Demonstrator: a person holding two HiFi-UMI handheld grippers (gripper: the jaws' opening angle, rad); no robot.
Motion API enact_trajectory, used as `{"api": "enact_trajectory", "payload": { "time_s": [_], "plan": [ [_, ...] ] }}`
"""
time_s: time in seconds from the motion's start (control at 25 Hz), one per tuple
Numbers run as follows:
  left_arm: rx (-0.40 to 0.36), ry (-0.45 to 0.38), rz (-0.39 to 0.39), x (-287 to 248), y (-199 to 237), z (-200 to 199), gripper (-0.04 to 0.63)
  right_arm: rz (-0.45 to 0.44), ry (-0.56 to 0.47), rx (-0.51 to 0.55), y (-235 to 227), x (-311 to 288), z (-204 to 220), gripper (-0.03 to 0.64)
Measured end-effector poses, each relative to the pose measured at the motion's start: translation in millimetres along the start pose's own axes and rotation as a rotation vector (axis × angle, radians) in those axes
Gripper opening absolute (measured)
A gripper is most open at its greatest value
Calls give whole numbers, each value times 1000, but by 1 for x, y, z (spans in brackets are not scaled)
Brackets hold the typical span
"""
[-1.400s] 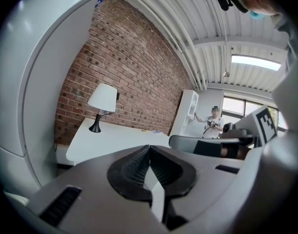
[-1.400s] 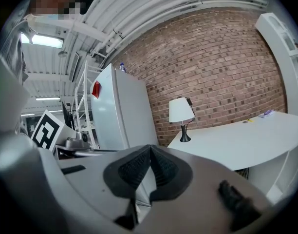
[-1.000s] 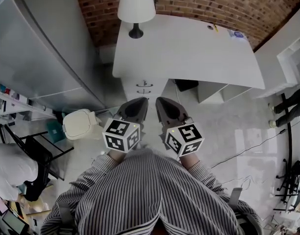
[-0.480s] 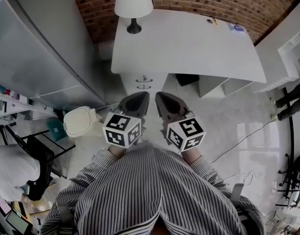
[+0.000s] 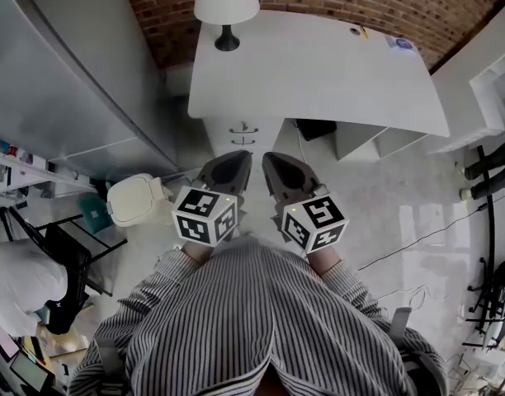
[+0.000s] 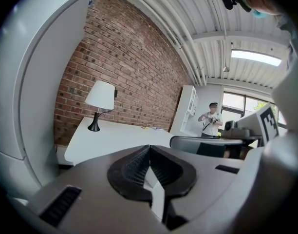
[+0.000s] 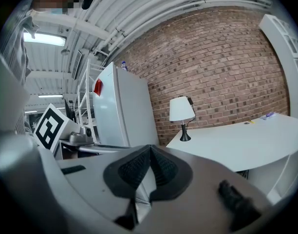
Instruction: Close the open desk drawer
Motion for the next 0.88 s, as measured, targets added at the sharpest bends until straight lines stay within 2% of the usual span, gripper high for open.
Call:
{"api": "enact_trajectory", "payload": {
  "time_s": [0.88],
  "plan": [
    [19,29,7,5,0,8,12,-3,31,20,7,-2,5,17]
  ]
}}
Point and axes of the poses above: the fingertips, and each gripper's own axes: x backward along the fingers, y to its left, z out of its underside, the point moved 7 cm from there along x, backward along the fingers, and after that the axes turned 2 degrees about z, right-handed, at the moved point
